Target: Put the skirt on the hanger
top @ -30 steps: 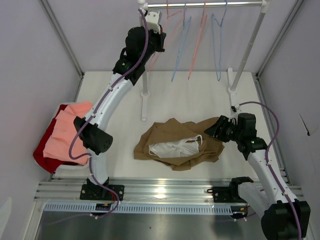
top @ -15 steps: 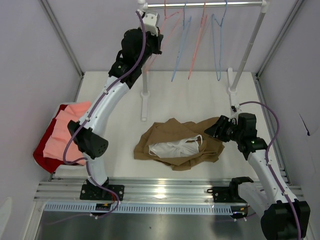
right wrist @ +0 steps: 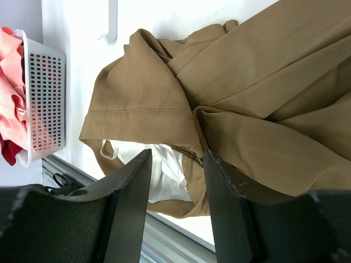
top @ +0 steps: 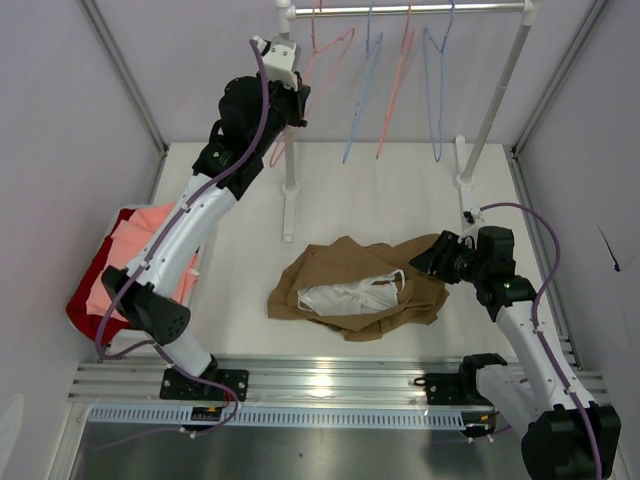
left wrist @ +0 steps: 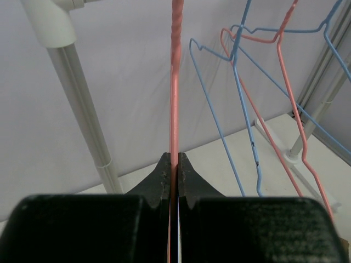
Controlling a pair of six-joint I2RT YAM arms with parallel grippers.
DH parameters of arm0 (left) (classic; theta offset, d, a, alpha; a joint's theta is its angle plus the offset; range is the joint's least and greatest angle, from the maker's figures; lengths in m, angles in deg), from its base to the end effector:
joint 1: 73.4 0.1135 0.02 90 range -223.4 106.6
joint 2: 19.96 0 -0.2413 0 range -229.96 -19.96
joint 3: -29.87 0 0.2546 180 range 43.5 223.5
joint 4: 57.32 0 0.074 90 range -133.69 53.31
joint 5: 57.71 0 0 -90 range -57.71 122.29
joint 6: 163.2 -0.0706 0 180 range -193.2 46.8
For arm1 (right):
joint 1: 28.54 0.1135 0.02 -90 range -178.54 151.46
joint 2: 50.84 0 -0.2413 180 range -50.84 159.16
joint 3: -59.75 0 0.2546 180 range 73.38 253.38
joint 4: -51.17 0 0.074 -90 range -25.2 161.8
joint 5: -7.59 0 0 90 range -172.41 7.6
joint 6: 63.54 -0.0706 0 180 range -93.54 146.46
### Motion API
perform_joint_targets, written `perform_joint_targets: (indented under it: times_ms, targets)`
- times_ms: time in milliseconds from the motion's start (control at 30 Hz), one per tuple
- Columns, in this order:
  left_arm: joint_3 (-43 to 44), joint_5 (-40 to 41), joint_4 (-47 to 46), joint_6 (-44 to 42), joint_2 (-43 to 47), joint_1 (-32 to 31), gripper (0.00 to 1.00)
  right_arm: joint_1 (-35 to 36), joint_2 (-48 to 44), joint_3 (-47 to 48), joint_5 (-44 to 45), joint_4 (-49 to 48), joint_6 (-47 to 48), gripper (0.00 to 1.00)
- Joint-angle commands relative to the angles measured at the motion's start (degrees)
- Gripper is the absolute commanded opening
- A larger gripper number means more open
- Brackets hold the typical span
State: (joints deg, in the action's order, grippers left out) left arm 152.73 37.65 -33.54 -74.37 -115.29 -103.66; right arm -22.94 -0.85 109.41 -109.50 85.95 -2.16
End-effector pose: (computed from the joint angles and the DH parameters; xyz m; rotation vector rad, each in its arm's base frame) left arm 0.3593 -0.2020 0.4809 0.3370 1.4770 -0.3372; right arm 0.2272 0.0546 0.2181 0.1705 2.2274 0.8491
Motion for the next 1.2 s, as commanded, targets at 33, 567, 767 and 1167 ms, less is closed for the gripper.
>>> perform_joint_targets:
  times_ms: [33, 567, 767, 1167]
  targets:
    - [-4.89, -0.27, -2.50, -1.03, 6.46, -0.41, 0.00, -0.24, -1.57, 0.88, -0.42, -0.84, 0.76, 0.49]
    - [-34.07, -3.17, 3.38, 5.47, 32.63, -0.41, 0.00, -0.16, -2.98, 1.67, 0.20, 1.61, 0.58, 0.49]
    - [-43.12, -9.83, 8.99, 9.08, 41.53, -0.41, 0.00, 0.02, -3.85, 2.55, 0.28, 3.46, 0.58, 0.49]
    - [-51.12, -23.02, 20.25, 12.33, 55.86, -0.50, 0.00, 2.83, -4.29, 5.80, 3.62, 7.33, 0.32, 0.49]
